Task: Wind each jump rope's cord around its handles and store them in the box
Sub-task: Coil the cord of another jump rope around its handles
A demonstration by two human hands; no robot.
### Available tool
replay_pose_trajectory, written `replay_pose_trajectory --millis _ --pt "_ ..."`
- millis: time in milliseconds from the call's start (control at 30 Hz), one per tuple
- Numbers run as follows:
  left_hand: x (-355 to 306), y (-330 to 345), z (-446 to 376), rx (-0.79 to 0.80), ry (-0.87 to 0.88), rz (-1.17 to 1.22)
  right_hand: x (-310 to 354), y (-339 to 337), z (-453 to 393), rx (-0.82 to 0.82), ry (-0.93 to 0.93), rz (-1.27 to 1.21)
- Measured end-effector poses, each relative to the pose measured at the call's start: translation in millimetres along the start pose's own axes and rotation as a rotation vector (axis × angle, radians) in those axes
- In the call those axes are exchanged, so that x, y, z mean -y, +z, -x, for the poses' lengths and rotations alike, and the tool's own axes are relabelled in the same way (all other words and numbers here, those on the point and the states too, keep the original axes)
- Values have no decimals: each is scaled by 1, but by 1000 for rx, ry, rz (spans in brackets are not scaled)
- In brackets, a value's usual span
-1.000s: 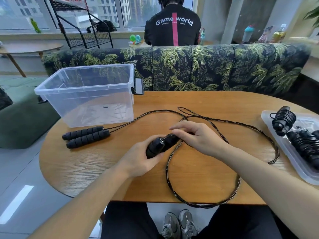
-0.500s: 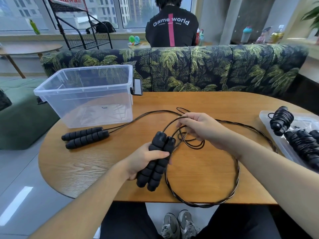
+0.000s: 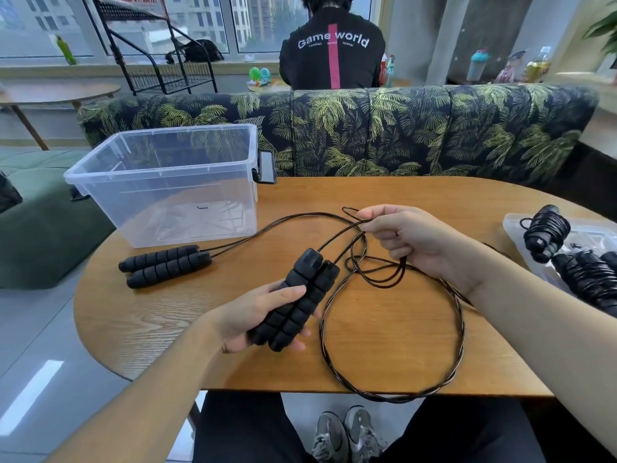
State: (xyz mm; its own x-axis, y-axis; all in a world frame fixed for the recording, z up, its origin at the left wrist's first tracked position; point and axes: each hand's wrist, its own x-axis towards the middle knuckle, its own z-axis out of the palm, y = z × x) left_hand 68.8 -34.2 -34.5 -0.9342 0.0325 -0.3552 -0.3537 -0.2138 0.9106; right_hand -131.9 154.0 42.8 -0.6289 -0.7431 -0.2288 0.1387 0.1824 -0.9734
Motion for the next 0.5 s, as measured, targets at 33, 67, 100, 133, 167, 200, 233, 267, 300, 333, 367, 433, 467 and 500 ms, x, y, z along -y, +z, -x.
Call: replay_pose_trajectory --millis 33,67,100,133,167,200,233,267,300,333,367,433,467,500 --pt "0 -2 1 -11 -4 1 2 -1 1 4 -13 8" --pt "1 -4 1 -21 10 -1 4 -1 4 8 -29 23" --pt "1 -5 0 -36 44 13 6 -2 6 11 -43 42" --pt "4 -6 -2 -76 96 44 9 -3 8 7 -58 75" --pt "5 -6 -5 -152 153 85 12 -4 11 -9 -76 144" --pt "7 -5 -9 -256 204 123 15 -4 13 -42 -95 268" --pt "8 -4 -14 -376 241 159 17 -4 14 -84 -111 445" --pt "9 -3 -18 -485 269 199 18 -3 15 -113 -117 629" --pt "9 -1 -24 -565 290 237 17 -1 16 -121 -111 767" --pt "8 1 -29 -613 307 272 14 2 16 -122 -110 829" --pt "7 4 -33 -636 319 307 9 7 16 -121 -125 818" --pt "4 8 -42 -646 339 401 0 20 18 -119 -228 734" --pt "2 9 -46 -654 349 457 -5 29 19 -100 -281 720" --pt "0 10 -50 -656 358 525 -11 37 20 -72 -311 728"
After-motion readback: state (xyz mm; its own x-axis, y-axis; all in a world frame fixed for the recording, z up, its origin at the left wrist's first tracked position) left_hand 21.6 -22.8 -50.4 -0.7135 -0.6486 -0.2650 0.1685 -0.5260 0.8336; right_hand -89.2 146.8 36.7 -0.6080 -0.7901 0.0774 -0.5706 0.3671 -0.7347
